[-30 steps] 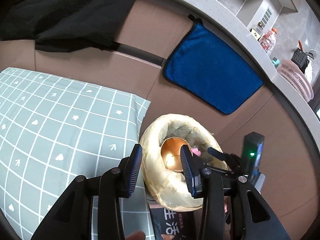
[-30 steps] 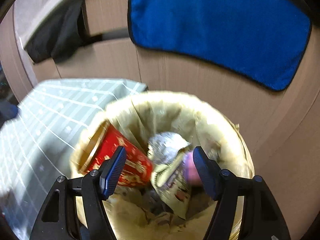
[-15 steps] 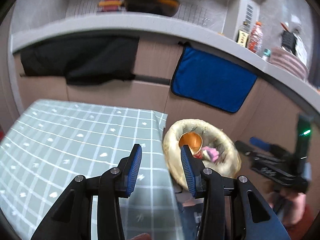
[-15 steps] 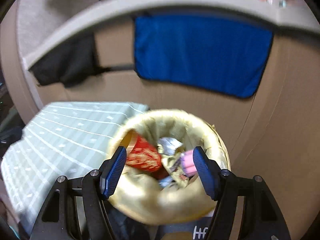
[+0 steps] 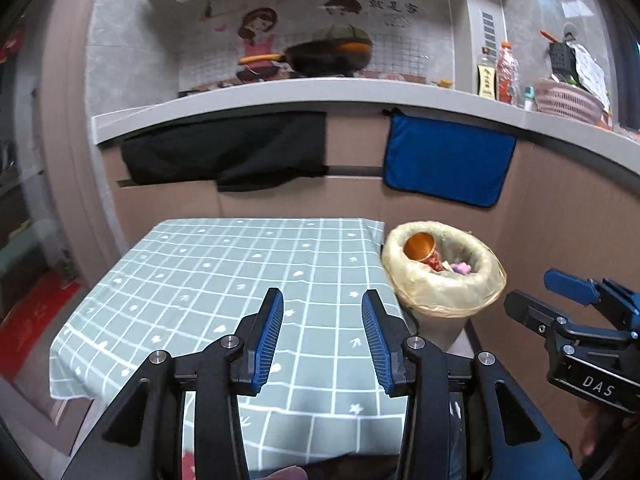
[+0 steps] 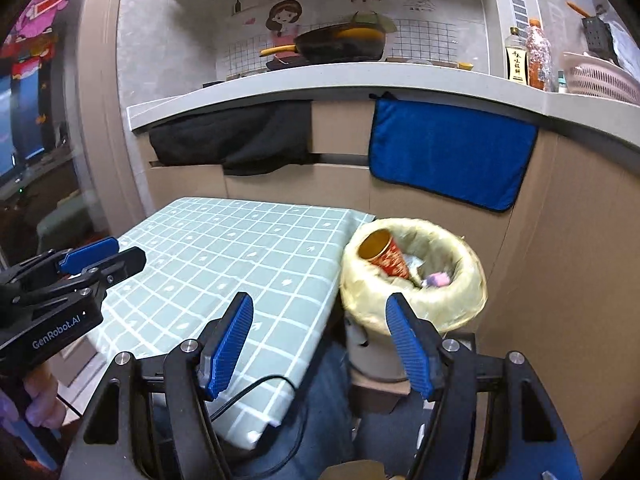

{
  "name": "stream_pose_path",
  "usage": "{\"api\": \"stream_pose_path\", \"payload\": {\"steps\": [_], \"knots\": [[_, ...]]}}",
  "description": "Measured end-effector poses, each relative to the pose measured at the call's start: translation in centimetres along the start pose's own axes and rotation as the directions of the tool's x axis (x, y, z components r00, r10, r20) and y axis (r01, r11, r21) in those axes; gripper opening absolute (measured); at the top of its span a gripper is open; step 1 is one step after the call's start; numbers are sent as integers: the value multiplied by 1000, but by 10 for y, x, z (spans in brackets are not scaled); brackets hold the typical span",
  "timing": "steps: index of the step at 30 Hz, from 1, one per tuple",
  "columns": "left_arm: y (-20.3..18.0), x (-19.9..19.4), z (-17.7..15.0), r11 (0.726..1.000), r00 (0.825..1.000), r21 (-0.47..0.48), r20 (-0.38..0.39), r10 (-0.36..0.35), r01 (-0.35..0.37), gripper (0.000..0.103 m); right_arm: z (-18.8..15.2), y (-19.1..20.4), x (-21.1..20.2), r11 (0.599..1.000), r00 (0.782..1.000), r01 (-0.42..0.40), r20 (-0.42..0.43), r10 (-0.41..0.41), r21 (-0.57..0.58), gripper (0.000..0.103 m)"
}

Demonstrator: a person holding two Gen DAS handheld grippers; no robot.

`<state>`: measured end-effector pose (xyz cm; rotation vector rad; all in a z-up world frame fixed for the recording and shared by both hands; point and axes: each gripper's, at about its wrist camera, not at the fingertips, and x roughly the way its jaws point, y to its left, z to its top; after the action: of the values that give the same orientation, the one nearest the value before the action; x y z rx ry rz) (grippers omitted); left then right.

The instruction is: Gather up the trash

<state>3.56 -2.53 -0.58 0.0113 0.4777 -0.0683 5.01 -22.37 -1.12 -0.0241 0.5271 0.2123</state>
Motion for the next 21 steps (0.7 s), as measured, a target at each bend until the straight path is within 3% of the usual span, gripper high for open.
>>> {"api": "stream_pose_path", "payload": {"steps": [7, 21], "knots": [[17, -30, -4, 997, 995, -36, 68, 66, -64, 42, -9, 25, -15, 999, 999, 27, 31, -26, -34, 67], [22, -39, -9, 997, 995, -46, 76, 60, -56, 42, -12, 32, -21, 999, 999, 28, 39, -27, -29, 67]]}}
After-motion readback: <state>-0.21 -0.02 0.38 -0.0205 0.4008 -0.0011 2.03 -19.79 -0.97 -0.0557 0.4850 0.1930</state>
